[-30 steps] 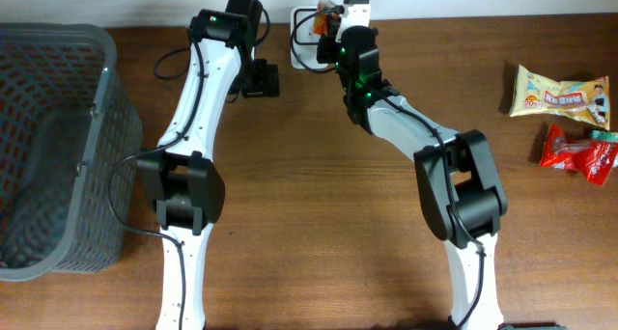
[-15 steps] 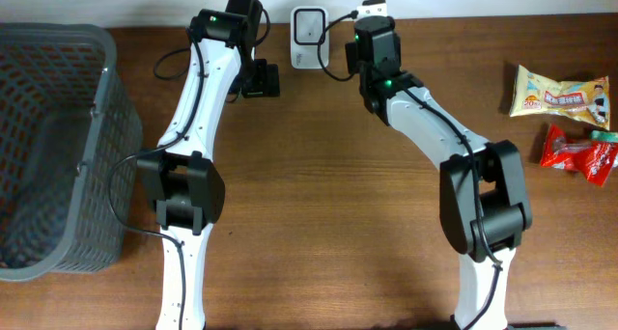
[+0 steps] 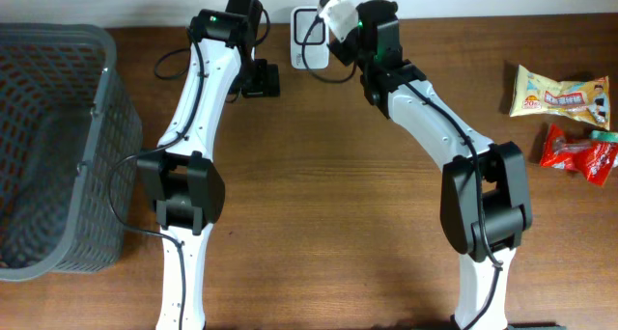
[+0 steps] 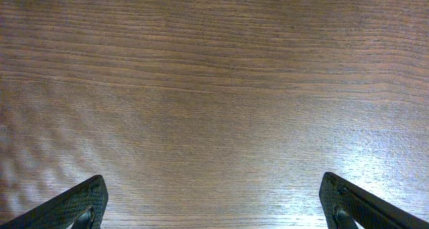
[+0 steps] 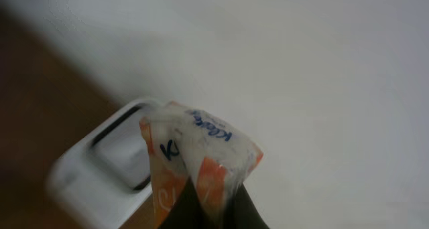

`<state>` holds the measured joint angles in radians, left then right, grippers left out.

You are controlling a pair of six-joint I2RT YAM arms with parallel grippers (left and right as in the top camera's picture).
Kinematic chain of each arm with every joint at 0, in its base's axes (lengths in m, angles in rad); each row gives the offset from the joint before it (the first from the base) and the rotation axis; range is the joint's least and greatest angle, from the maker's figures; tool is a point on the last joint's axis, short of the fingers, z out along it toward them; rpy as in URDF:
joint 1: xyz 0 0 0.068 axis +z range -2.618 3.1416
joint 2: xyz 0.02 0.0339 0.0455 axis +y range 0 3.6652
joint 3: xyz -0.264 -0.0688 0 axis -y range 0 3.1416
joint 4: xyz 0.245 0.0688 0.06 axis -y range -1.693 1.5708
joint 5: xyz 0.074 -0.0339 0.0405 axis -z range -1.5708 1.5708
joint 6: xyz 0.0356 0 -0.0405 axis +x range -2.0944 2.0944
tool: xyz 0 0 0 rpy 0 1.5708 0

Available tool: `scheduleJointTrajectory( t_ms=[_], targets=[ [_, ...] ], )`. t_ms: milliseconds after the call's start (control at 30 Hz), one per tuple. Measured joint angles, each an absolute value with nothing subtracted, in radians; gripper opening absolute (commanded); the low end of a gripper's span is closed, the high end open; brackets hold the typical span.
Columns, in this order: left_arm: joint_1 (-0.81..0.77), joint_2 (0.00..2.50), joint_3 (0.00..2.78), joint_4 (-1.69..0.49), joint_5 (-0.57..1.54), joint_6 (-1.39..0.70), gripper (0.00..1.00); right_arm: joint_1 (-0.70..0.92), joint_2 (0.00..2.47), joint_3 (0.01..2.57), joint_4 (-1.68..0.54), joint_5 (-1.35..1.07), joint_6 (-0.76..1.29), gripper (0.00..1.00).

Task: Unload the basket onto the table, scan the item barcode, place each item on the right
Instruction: 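Hold the orange pack in front of the white scanner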

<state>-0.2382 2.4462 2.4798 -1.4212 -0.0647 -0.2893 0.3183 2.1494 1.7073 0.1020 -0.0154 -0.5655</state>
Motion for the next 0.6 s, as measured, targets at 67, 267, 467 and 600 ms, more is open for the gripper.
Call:
scheduleJointTrajectory(
  t_ms=[67,267,467,600],
  targets=[
    [-0.238,2.446,2.48,-1.422,-0.065,-0.289,0.99,0.319,2.154,1.707,0.125,-0.101,-0.572,0.04],
    [-0.238,2.446,2.48,-1.422,-0.065,-0.289,0.99,0.322,2.166,1.709,0.225,-0.054,-0.55,0.04],
    [-0.238,2.446,2.48,-1.423,-0.065,-0.289,0.99,0.322,2.217,2.105,-0.162,-0.027,-0.333,0.04],
    [-0.238,2.446,2.48,-1.422,-0.065,-0.289,0.99,0.322,2.34,2.128,-0.201,0.012,-0.327,0.04]
  ],
)
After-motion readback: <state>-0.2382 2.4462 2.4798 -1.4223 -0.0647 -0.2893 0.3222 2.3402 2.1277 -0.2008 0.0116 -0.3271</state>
